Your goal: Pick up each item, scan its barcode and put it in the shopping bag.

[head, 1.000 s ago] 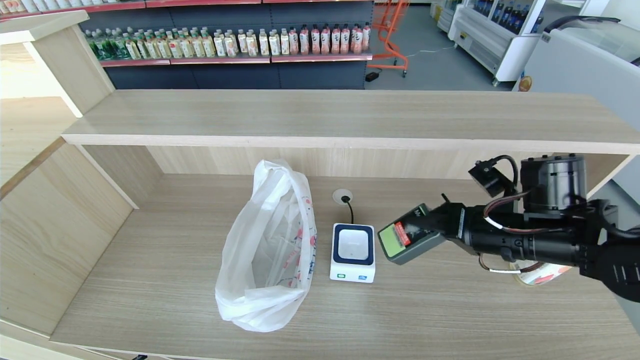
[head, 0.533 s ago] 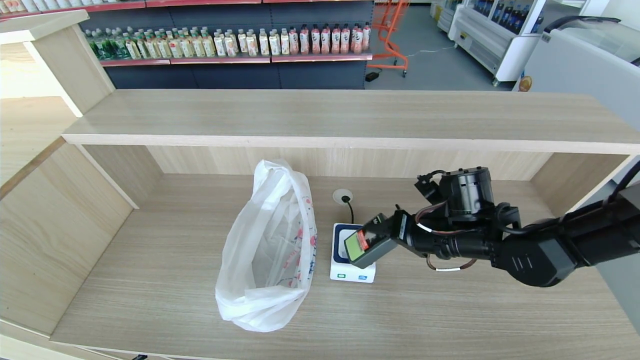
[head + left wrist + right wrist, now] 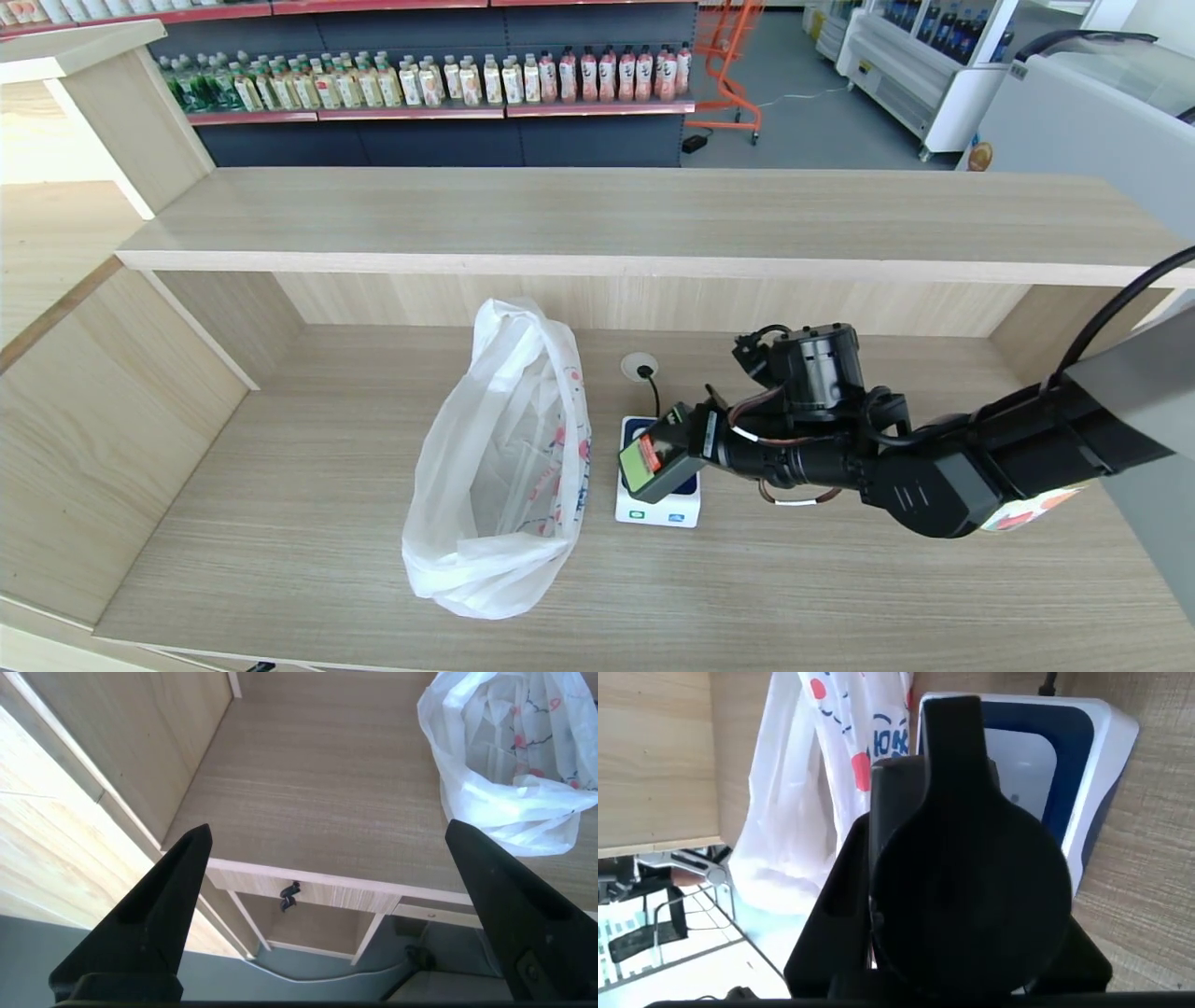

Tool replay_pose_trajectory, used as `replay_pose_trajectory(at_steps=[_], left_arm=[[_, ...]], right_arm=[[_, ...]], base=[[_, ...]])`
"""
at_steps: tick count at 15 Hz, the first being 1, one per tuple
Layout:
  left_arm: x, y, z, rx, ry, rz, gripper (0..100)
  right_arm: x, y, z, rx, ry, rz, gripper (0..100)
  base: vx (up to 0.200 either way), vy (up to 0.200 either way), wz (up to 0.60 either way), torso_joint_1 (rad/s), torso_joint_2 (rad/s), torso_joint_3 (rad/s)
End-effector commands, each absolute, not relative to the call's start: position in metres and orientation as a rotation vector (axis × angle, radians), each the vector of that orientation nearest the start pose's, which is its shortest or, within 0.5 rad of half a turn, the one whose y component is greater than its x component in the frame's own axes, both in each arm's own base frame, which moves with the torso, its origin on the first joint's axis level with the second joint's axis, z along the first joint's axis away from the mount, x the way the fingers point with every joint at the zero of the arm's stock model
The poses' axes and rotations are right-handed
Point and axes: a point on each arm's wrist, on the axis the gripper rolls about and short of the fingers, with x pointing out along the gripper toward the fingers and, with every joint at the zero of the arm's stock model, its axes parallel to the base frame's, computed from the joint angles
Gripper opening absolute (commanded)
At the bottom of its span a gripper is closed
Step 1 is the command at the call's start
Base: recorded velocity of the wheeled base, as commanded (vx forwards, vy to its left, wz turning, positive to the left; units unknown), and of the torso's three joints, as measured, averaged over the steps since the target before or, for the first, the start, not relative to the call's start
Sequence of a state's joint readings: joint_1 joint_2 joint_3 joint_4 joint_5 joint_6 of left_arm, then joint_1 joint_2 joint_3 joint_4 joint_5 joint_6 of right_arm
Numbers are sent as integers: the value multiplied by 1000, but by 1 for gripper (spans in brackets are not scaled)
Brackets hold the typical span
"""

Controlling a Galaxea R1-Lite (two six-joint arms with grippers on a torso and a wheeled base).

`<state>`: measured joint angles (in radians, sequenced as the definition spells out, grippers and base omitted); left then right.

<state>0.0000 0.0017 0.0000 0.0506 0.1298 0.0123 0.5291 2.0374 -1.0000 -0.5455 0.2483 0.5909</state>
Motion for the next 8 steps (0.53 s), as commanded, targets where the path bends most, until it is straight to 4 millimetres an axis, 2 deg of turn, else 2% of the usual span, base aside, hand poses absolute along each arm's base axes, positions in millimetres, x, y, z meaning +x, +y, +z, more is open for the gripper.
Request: replay_pose_trajectory(at_steps=[1, 4, 6, 8], left_arm=[[-23, 3, 70, 16, 53, 130, 100], [-23, 3, 70, 16, 53, 130, 100], [-23, 3, 70, 16, 53, 130, 100], [-23, 3, 70, 16, 53, 130, 100]], right_arm=[[326, 198, 105, 470, 710, 588, 0], [326, 194, 121, 483, 665, 592, 0], [309, 180, 165, 495, 550, 615, 0], [276, 151, 211, 362, 365, 657, 0]], base=[[0, 0, 0, 0, 0, 0], [0, 0, 0, 0, 0, 0], [0, 0, 0, 0, 0, 0], [0, 0, 0, 0, 0, 0]])
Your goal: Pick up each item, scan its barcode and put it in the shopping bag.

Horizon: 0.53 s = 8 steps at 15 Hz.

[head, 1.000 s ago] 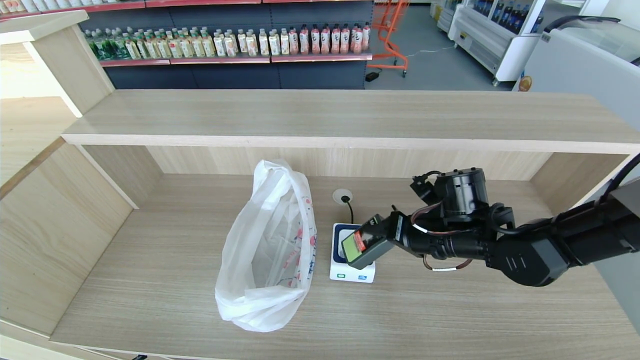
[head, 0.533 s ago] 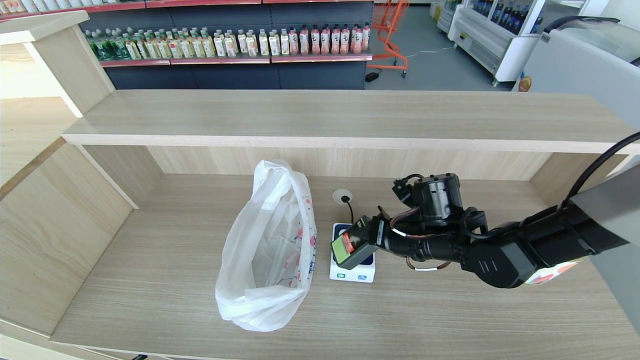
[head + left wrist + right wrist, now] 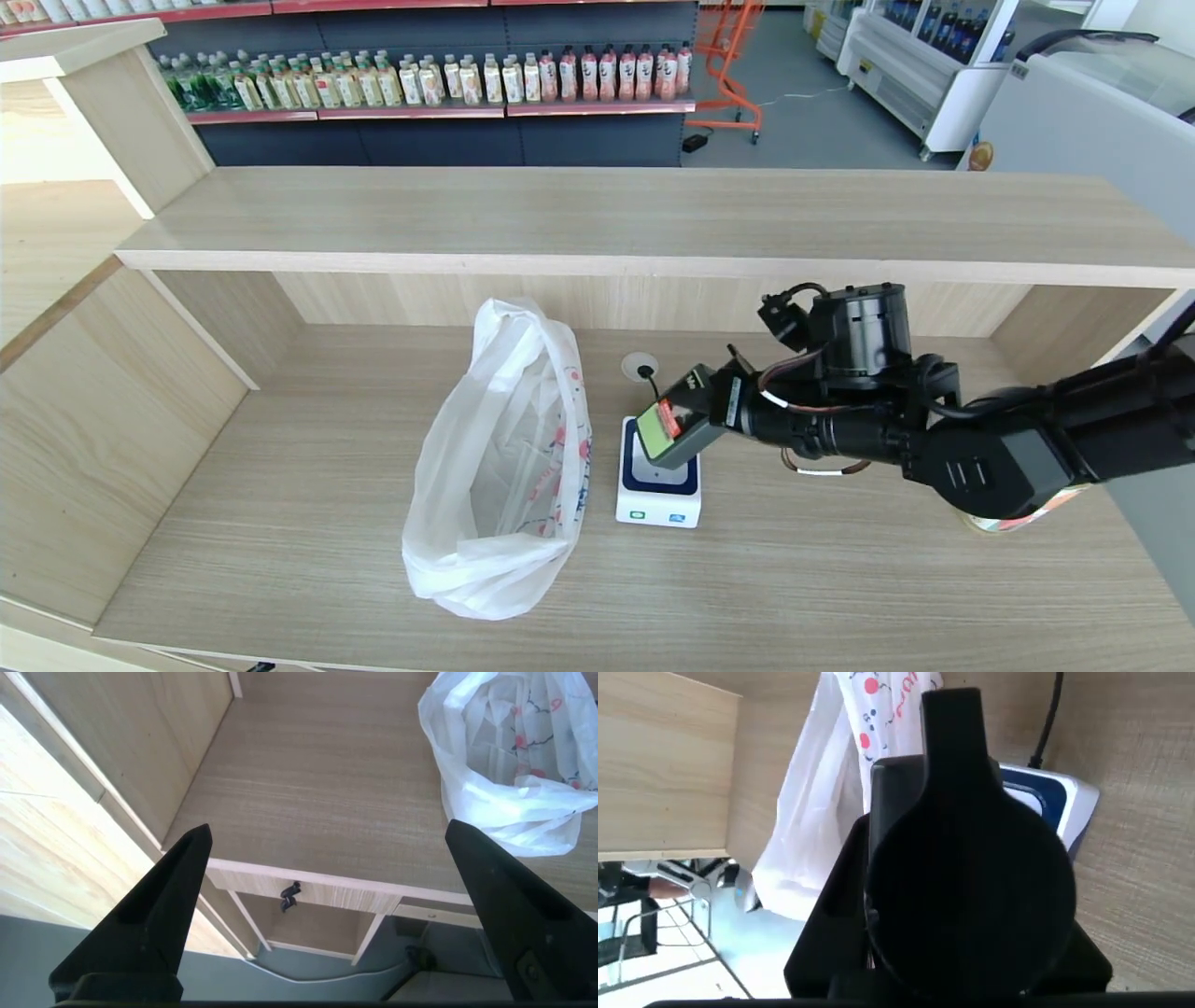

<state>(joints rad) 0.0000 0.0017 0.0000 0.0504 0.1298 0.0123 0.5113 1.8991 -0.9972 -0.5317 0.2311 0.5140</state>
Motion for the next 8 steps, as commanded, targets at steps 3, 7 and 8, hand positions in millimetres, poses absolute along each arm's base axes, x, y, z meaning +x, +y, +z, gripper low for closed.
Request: replay_pose_trajectory(at_steps=[3, 7, 8], left_arm=[[-23, 3, 70, 16, 53, 130, 100], [-23, 3, 70, 16, 53, 130, 100], [-23, 3, 70, 17, 53, 130, 100]], right_arm=[[239, 106, 218, 107, 241, 622, 0], [212, 92, 215, 88, 232, 616, 0], [210, 91, 216, 91, 228, 616, 0]], base=[[0, 0, 0, 0, 0, 0], [0, 0, 0, 0, 0, 0], [0, 0, 0, 0, 0, 0]])
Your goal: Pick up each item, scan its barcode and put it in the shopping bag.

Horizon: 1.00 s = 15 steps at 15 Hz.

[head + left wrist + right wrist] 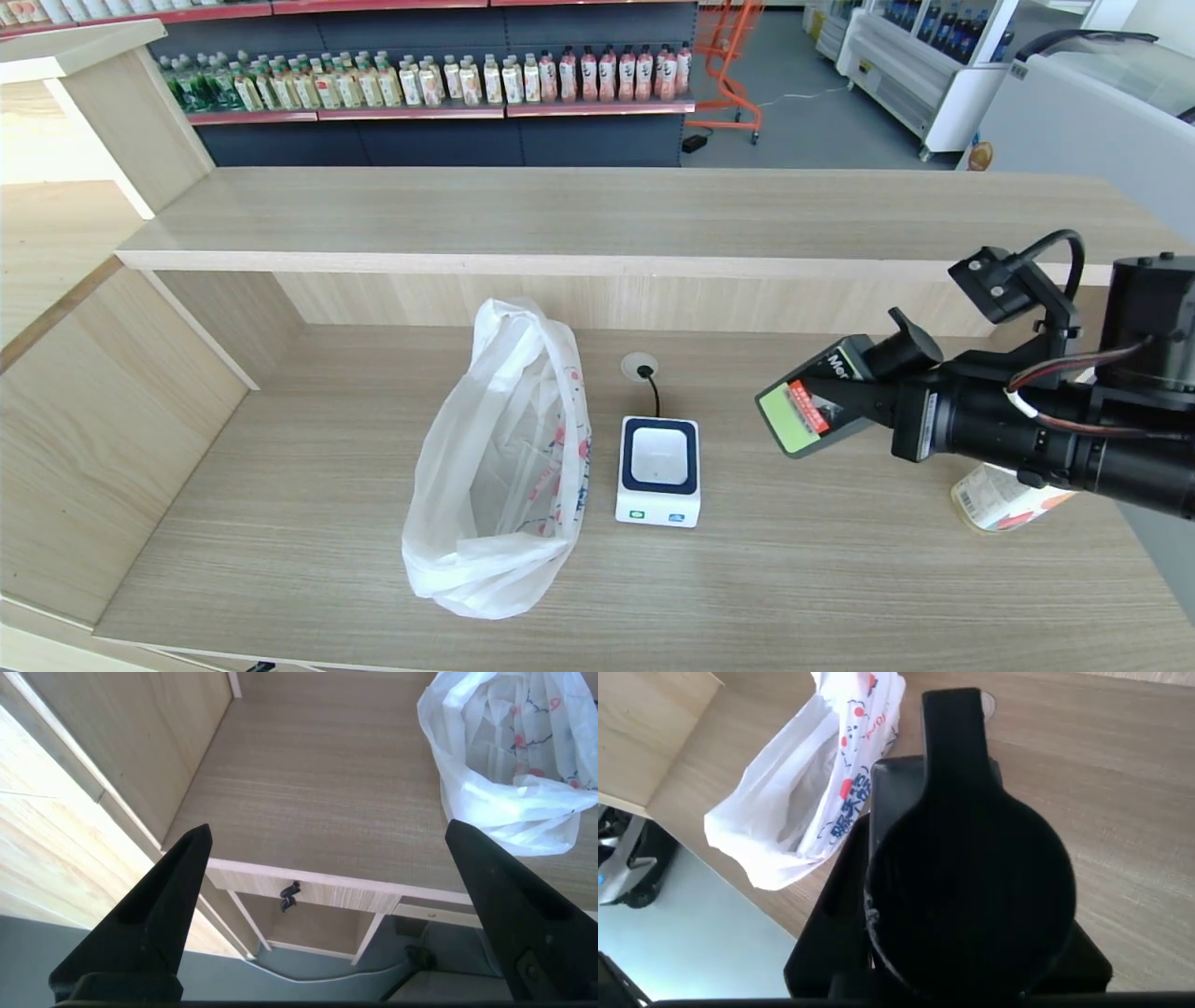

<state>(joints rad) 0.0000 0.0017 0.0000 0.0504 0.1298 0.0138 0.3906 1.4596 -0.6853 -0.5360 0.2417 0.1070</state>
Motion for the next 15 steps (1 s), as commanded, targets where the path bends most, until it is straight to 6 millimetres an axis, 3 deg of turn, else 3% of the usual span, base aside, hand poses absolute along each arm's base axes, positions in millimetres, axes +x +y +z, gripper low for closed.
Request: replay_pose_trajectory(at_steps=[1, 6, 10, 13, 15], left_arm=[[-23, 3, 70, 20, 53, 130, 100], [-23, 3, 70, 17, 53, 130, 100], [-23, 3, 70, 17, 53, 130, 100], [-23, 3, 70, 17, 53, 130, 100], [-23, 3, 70, 17, 53, 130, 100]], right_arm=[[210, 91, 217, 91, 227, 616, 0], [205, 102, 219, 216, 268, 659, 0], [204, 106, 216, 218, 287, 677, 0], [201, 108, 213, 220, 299, 688, 0], [199, 109, 213, 238, 306, 694, 0]], base=[[0, 0, 0, 0, 0, 0], [0, 0, 0, 0, 0, 0], [0, 0, 0, 0, 0, 0], [-200, 200, 0, 7, 2, 1], [0, 0, 0, 0, 0, 0]])
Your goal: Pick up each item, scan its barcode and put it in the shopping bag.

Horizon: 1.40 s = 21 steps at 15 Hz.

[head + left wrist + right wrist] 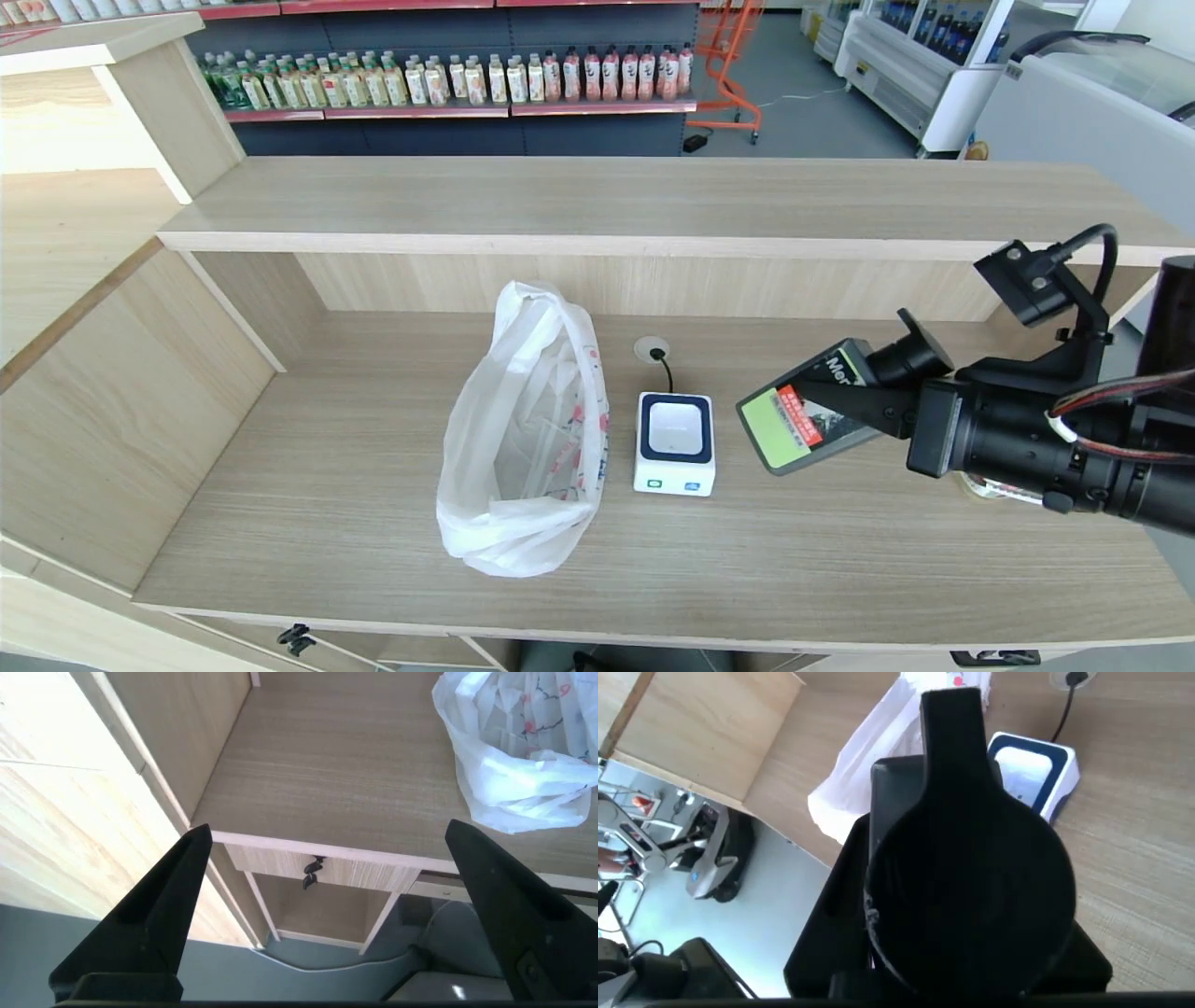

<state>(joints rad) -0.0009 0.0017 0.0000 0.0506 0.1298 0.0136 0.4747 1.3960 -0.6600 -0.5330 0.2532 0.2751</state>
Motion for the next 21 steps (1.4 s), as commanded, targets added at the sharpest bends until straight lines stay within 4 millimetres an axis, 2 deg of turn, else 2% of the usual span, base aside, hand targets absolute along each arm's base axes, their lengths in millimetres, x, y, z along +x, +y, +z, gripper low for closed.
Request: replay_pose_trajectory(at_steps=[1, 3, 5, 8, 12, 16, 19, 21], left_arm=[[-23, 3, 70, 17, 53, 130, 100], [-23, 3, 70, 17, 53, 130, 100], [-23, 3, 70, 16, 53, 130, 100], [-23, 3, 70, 16, 53, 130, 100], [-23, 3, 70, 16, 53, 130, 100], [-23, 3, 70, 16, 53, 130, 100], [-23, 3, 70, 16, 53, 130, 100], [-23, 3, 70, 16, 53, 130, 100]], right_arm=[[197, 108, 214, 244, 305, 695, 0], [191, 106, 210, 246, 314, 695, 0], [188, 104, 209, 267, 325, 693, 0], [195, 114, 210, 310, 350, 709, 0], [206, 127, 193, 409, 471, 694, 0], [251, 163, 171, 388, 554, 697, 0], [274, 178, 131, 234, 604, 705, 0], [288, 188, 114, 150, 567, 737, 0]], base=[[0, 0, 0, 0, 0, 0], [0, 0, 0, 0, 0, 0], [0, 200, 0, 17, 5, 0], [0, 133, 0, 2, 0, 5], [0, 0, 0, 0, 0, 0], [0, 0, 0, 0, 0, 0], [0, 0, 0, 0, 0, 0], [0, 0, 0, 0, 0, 0]])
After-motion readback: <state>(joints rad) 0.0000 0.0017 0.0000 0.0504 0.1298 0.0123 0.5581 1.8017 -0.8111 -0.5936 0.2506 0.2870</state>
